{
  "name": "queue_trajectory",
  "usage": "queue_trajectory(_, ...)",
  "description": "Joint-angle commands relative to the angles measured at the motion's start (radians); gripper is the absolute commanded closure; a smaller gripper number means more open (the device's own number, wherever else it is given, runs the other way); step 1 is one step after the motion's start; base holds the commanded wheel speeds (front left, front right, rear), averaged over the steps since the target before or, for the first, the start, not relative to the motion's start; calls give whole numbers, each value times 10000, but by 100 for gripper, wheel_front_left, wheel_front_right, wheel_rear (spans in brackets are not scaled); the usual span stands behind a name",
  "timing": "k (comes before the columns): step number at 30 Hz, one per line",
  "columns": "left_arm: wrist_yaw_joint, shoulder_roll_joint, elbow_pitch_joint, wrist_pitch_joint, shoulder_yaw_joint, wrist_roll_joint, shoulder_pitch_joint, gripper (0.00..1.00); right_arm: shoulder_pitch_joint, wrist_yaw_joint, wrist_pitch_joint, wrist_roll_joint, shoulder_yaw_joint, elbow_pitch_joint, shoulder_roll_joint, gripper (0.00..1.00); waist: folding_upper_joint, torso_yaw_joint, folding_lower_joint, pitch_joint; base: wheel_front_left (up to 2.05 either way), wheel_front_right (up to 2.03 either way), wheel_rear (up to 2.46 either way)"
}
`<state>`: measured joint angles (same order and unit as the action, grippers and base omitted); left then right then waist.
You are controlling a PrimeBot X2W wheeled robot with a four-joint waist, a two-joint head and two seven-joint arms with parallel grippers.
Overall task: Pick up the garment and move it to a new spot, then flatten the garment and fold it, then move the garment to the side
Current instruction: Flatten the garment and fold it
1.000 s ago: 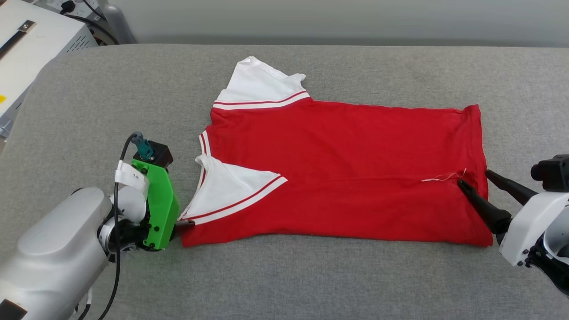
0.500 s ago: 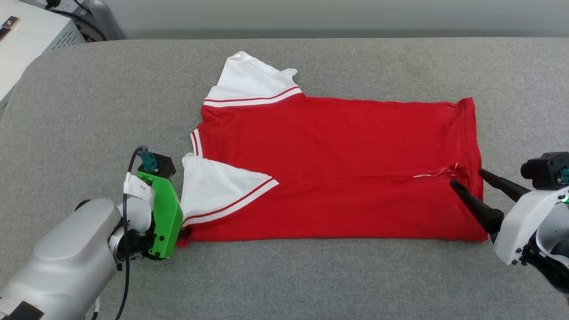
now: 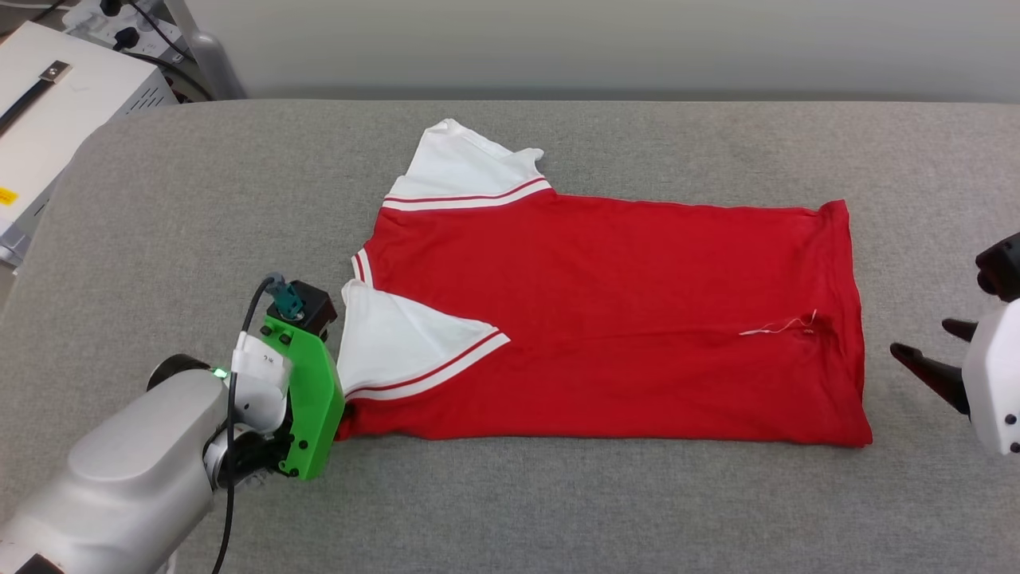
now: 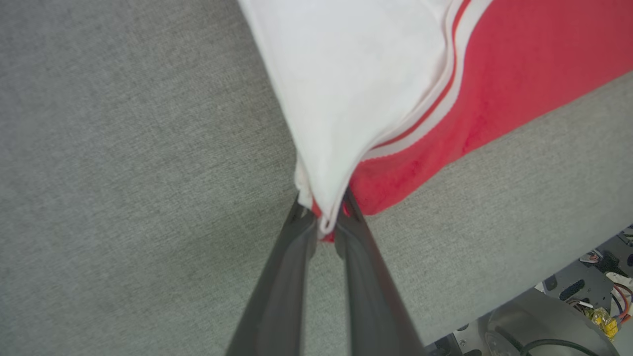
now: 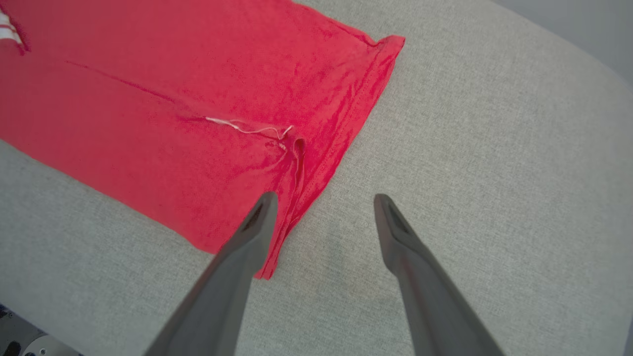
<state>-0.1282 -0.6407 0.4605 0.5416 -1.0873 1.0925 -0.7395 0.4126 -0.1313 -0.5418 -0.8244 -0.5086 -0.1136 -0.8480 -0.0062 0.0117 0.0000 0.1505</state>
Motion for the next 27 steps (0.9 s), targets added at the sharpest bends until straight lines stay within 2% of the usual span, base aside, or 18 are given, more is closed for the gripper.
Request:
queue_trajectory(1, -24, -94, -72, -91, -23, 43, -72, 100, 127, 6, -513, -196, -114, -43, -67, 0, 62, 9, 0, 14, 0, 0, 0)
queue_trajectory(4, -24, -98, -172, -133, -95, 68, -192, 100, 119, 6, -1559, -606, -200, -272, -106, 0, 62, 59, 0, 117, 0, 0, 0)
queue_trajectory(10, -24, -47, -216, -239, -211, 88, -422, 100, 95, 6, -2237, -787, -170, -932, 338, 0, 62, 160, 0, 397, 0, 0, 0)
queue_trajectory(22, -24, -90, -110, -402, -384, 249, -673, 100, -68, 6, -1669, -419, -408, -2875, 2064, 0, 62, 254, 0, 903, 0, 0, 0)
queue_trajectory(25, -24, -85, -36, -450, -405, 371, -651, 100, -129, 6, -1332, -443, -557, -3212, 2317, 0, 62, 227, 0, 933, 0, 0, 0)
queue_trajectory(26, -24, -95, -9, -472, -418, 396, -637, 100, -108, 6, -1183, -436, -588, -3255, 2329, 57, 62, 207, 0, 923, 0, 0, 0)
queue_trajectory(27, -24, -110, 31, -504, -432, 429, -610, 100, -75, 6, -1011, -435, -625, -3284, 2314, 100, 62, 177, 0, 889, 0, 0, 0)
